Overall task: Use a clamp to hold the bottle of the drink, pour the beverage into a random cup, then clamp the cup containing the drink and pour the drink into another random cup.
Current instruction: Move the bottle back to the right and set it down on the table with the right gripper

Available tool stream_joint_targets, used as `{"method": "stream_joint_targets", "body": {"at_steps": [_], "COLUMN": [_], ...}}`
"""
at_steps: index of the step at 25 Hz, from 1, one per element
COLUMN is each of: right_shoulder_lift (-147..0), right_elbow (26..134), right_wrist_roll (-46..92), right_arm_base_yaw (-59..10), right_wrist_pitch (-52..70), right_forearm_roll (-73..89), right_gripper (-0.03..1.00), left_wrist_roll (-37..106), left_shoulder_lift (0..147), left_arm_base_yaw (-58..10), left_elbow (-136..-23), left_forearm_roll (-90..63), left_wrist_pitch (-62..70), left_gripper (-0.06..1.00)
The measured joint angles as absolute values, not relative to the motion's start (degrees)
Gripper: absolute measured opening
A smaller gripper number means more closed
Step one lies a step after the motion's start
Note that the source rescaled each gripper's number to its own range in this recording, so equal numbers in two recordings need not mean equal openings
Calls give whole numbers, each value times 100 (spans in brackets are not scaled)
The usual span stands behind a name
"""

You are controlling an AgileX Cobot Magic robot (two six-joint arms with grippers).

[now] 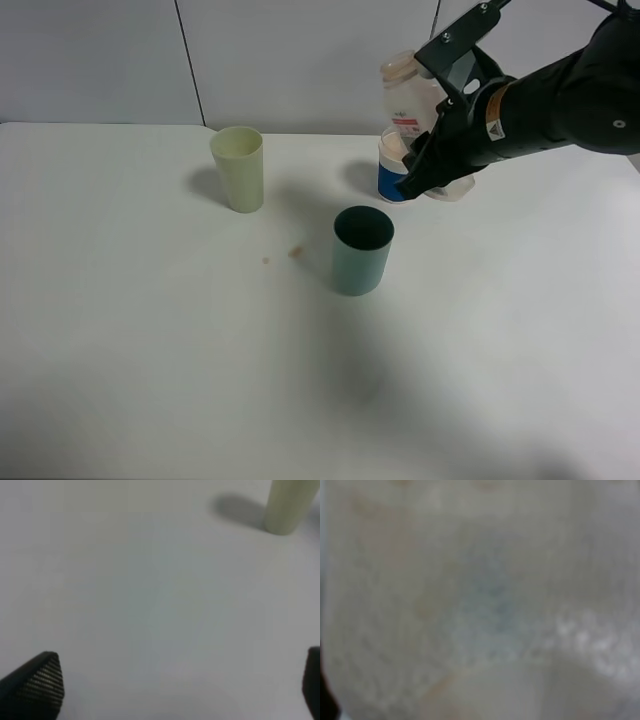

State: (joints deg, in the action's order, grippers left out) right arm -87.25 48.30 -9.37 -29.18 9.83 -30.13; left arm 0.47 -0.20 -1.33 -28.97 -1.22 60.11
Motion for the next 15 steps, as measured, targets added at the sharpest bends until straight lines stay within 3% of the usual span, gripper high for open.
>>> {"method": "stream_joint_targets", "body": {"at_steps": [7,15], "right_shoulder_lift": [-8725,-8708], "right_elbow": [4652,3037], "right_wrist_roll": [-504,481], "right_arm_base_yaw": [-2867,-2603], "right_wrist_pitch": [472,-1376], "right_forearm_roll": [-2431,-1119], "right_gripper": [1,1], "left_wrist_roll": [47,47], "left_shoulder_lift": [-20,-20], "left_arm_base_yaw": [-133,-133], "left_elbow": [-2897,-2897], "left_forearm_roll": [-122,-122], "left_wrist_pitch": [6011,6011], "left_gripper": [89,89]}}
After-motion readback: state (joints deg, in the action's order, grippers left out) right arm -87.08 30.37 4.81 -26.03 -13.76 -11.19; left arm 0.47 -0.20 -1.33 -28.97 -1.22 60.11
